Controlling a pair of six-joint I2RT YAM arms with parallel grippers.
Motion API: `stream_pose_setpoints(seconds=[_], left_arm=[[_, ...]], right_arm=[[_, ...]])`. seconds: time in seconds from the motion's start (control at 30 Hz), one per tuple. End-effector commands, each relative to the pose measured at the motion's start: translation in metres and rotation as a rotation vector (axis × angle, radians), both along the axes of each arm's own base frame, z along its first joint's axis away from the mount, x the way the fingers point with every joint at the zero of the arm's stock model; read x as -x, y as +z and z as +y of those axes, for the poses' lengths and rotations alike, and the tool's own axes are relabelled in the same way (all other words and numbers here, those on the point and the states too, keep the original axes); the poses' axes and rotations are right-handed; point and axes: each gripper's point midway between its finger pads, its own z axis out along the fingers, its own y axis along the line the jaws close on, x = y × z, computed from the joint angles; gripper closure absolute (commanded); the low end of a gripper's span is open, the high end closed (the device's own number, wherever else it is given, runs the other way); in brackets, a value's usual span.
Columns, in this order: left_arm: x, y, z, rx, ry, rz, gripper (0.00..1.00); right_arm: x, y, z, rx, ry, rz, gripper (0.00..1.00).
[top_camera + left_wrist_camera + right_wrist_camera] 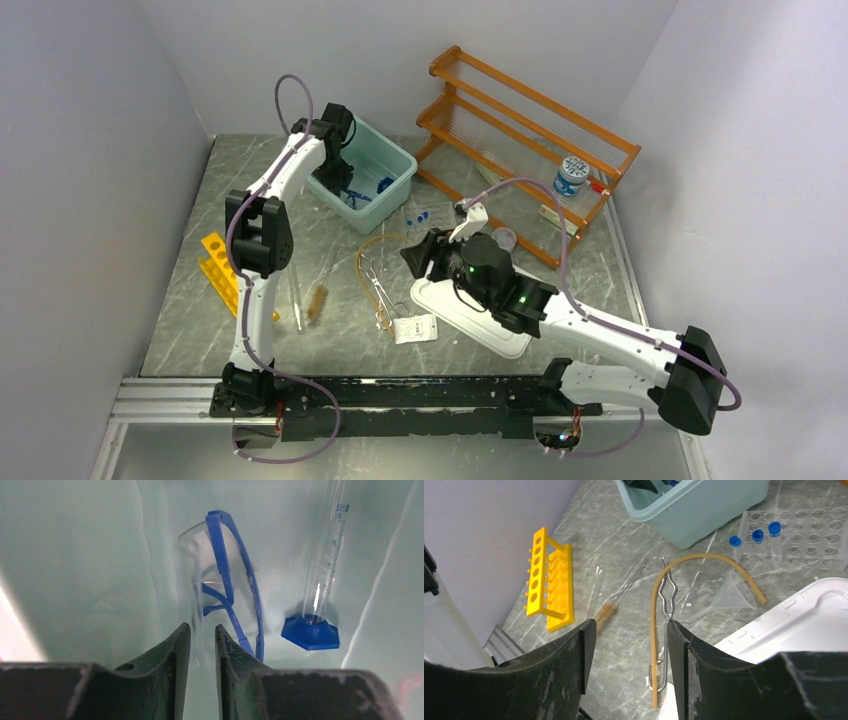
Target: Organize the chemistry lab equipment
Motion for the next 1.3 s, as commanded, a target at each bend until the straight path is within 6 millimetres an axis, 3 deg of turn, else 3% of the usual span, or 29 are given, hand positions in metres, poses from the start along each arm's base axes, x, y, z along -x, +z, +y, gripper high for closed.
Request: stream_pose_setpoints(seconds=[0.0, 0.2, 0.43, 0.57, 0.7, 0.9, 1.07, 1.1, 1.13, 1.27], left_arm=[[-0.004, -0.029, 0.005, -0.044, -0.007, 0.027, 0.65], [-0.018, 0.002, 0.007, -0.059, -0.029, -0.068, 0.61], [-0.033, 0.065, 0.003, -0.037, -0.093, -0.231, 0.59], [-0.03, 0.099, 0.002, -0.028, -0.126, -0.295, 0.59], [-0.018, 0.131, 0.008, -0.045, -0.155, -0.344, 0.57], [0.025, 0.166, 0.027, -0.103, -0.23, -0.38, 0.56], [0.081, 0.168, 0.051, -0.176, -0.313, -0.389, 0.56], [0.103, 0.155, 0.056, -0.187, -0.353, -0.391, 0.55], [0.112, 0.157, 0.058, -0.184, -0.369, -0.416, 0.54], [0.146, 0.155, 0.059, -0.157, -0.44, -0.537, 0.44]], right_arm=[[-0.009, -0.003, -0.008, 0.023, -0.066, -0.005, 0.42], [-0.013, -0.014, -0.009, 0.072, -0.085, 0.008, 0.42], [-0.016, -0.023, -0.006, 0.107, -0.088, 0.036, 0.42], [-0.018, -0.03, -0.003, 0.127, -0.096, 0.052, 0.41], [-0.02, -0.052, 0.003, 0.207, -0.079, 0.103, 0.39], [-0.011, -0.106, 0.031, 0.375, 0.062, 0.199, 0.41], [0.012, -0.139, 0.06, 0.538, 0.165, 0.176, 0.46], [0.017, -0.152, 0.072, 0.593, 0.184, 0.175, 0.5], [0.021, -0.156, 0.077, 0.617, 0.197, 0.171, 0.52], [0.023, -0.178, 0.09, 0.707, 0.203, 0.186, 0.56]])
